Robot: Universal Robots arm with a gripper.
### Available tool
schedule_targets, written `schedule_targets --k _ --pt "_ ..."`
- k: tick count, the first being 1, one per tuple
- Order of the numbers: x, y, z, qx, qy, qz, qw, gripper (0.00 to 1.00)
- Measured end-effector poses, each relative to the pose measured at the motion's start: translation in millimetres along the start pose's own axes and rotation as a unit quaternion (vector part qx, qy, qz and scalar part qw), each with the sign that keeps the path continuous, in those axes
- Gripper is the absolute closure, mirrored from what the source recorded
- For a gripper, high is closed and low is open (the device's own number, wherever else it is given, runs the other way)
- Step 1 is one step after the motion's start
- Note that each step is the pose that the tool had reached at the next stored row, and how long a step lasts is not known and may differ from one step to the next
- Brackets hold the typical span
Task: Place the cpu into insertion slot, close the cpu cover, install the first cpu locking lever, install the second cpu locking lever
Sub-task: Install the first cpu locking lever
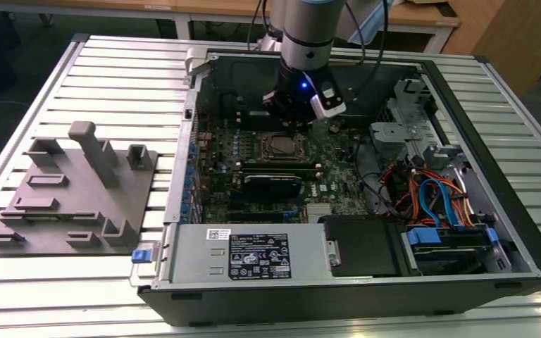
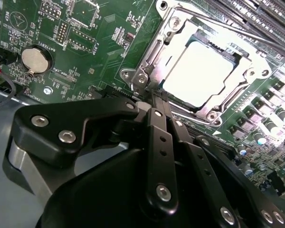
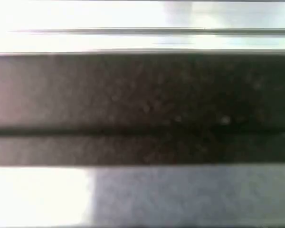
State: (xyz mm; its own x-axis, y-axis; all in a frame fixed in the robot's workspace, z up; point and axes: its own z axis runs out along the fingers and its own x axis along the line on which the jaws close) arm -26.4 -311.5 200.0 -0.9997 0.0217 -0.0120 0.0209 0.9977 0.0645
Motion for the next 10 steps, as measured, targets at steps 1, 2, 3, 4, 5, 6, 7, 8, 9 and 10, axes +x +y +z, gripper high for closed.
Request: schedule_targets --k 1,2,3,4,5,6,7,8,9,10 --pt "0.0 0.0 -0.5 0.0001 0.0001 0.000 1.00000 0.89" --pt "0.0 0.0 -0.5 0.0000 0.0000 0.000 1.00000 0.89" --pt "0.0 0.0 -0.1 -0.0001 0.0000 0.000 1.00000 0.89" --pt "0.0 -0.1 0.3 0.0004 0.0001 0.000 1.00000 0.89" --pt "0.0 -0.1 0.5 0.0020 0.0001 0.000 1.00000 0.89" --pt "0.0 -0.1 0.9 0.0038 0.0000 0.000 0.99999 0.89" --pt "0.0 -0.2 1.4 0.0053 0.0001 0.000 0.99999 0.89" --pt "0.1 -0.3 1.9 0.0069 0.0001 0.000 0.99998 0.89" --pt "0.1 -0.4 2.5 0.0082 0.0003 0.000 0.99997 0.89" --pt "0.1 -0.5 3.0 0.0088 0.0003 0.000 0.99996 0.89"
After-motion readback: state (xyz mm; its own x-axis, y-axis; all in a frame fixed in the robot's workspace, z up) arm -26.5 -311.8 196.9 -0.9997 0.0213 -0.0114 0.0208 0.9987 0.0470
